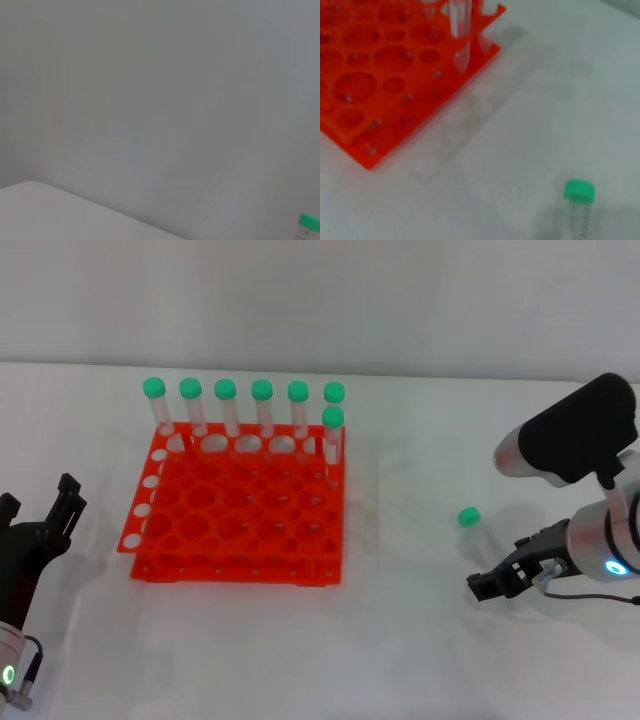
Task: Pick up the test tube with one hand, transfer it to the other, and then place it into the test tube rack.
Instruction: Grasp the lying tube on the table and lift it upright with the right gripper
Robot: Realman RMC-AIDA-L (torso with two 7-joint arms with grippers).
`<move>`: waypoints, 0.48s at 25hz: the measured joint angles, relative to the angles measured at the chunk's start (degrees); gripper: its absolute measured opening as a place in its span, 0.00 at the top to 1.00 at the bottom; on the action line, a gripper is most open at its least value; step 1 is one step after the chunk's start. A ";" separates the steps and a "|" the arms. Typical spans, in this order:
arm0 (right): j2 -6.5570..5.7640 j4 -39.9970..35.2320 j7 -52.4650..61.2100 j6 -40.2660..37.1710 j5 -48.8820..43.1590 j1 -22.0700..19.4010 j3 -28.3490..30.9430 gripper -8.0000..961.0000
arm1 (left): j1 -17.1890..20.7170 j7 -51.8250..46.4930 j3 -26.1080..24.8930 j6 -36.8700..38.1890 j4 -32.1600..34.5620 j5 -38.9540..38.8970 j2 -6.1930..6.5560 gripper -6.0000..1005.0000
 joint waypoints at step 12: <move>-0.14 4.72 0.39 0.03 0.45 2.54 0.45 0.26 | 0.19 0.00 -0.10 0.47 0.10 0.02 0.00 0.18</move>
